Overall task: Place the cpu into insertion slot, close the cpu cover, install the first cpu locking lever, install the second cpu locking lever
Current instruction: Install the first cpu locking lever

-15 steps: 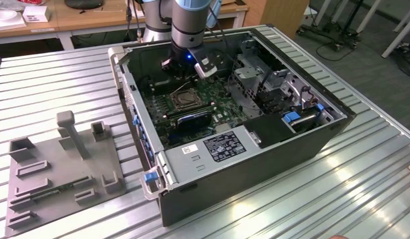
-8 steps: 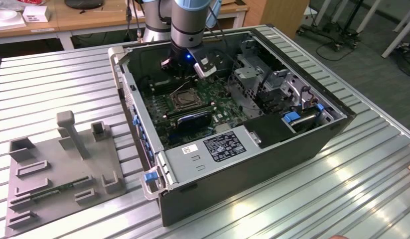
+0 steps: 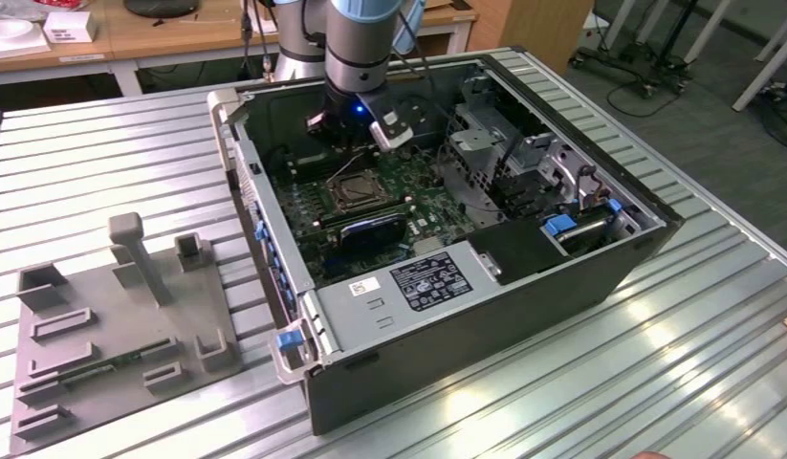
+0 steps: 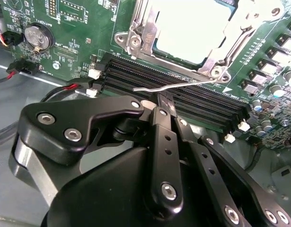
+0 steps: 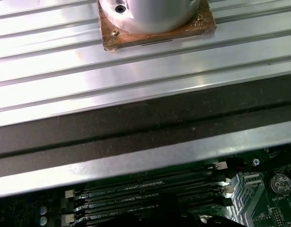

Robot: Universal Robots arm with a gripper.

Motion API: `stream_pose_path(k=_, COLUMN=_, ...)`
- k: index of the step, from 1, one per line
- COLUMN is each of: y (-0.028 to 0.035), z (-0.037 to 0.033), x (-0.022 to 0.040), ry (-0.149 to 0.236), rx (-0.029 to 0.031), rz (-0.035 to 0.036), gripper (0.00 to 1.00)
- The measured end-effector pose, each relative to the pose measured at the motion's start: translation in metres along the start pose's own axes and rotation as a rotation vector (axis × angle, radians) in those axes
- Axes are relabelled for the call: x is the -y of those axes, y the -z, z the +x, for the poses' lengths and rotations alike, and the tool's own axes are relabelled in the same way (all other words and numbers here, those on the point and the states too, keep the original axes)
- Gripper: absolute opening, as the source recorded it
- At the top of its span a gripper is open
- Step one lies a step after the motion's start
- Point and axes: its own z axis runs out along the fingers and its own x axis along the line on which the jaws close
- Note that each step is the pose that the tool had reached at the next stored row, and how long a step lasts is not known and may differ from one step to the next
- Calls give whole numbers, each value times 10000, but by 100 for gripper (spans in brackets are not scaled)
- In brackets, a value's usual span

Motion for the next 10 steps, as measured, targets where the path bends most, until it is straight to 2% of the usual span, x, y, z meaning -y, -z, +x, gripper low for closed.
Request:
stream_pose_path(k=4, y=0, z=4, x=-1, ry=0, rx=-2, rz=-10, gripper=10)
stream_pose_path(k=7, y=-1, z=13, x=-2, ry=-10, rx=-27, rz=-156, gripper=10)
stream_pose_path(k=10, y=-1, z=19, x=-3, ry=-11, rx=-27, rz=-174, gripper=10)
